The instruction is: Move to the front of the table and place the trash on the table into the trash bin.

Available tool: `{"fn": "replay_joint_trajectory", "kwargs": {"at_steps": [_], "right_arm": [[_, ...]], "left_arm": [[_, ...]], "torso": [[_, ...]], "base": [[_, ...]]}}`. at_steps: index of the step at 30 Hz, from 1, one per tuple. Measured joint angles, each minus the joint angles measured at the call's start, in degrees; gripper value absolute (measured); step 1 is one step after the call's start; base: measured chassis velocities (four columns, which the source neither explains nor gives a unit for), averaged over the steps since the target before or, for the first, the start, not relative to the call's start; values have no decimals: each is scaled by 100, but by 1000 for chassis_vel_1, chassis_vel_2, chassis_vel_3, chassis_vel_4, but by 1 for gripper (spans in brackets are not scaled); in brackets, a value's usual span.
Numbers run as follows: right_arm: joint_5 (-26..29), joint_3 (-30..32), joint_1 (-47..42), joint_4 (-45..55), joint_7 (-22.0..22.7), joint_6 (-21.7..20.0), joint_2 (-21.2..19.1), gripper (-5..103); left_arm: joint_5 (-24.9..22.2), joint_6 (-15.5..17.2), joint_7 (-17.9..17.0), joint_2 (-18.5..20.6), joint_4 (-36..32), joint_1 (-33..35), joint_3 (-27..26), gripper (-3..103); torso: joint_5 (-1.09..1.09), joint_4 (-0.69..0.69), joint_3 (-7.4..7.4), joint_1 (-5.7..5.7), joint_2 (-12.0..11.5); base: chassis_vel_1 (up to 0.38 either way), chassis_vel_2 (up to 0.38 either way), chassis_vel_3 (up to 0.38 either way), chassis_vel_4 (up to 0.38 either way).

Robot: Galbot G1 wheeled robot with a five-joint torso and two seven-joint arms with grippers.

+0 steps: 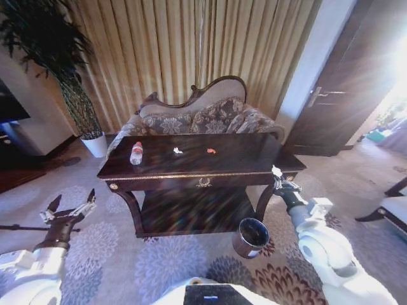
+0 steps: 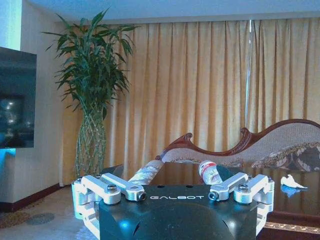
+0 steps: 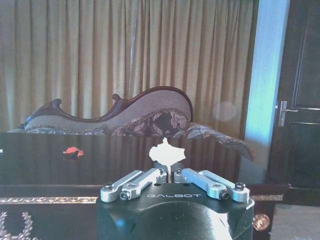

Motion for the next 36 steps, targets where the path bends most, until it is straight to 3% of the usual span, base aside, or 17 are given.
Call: {"fn": "replay_joint_trajectory", "kwargs": {"at_steps": [20, 30, 36], "right_arm": [[-342, -326, 128, -591, -78, 221, 68, 2], [-897, -780, 856, -2275, -467, 430, 26, 2], [-1240, -1275, 1513, -3819, -910, 545, 41, 2]], "left_arm": [[9, 0, 2, -28, -39, 4, 19, 100], [15, -3, -2, -57, -52, -3, 18, 100], [125, -8, -5, -159, -50, 16, 23, 100]], "torso": [[0, 1, -1, -2, 2], [0, 0, 1, 1, -1], [-1, 0, 0, 0, 0]], "base": [[88, -92, -83, 92], [0, 0, 0, 0], [0, 0, 0, 0]]}}
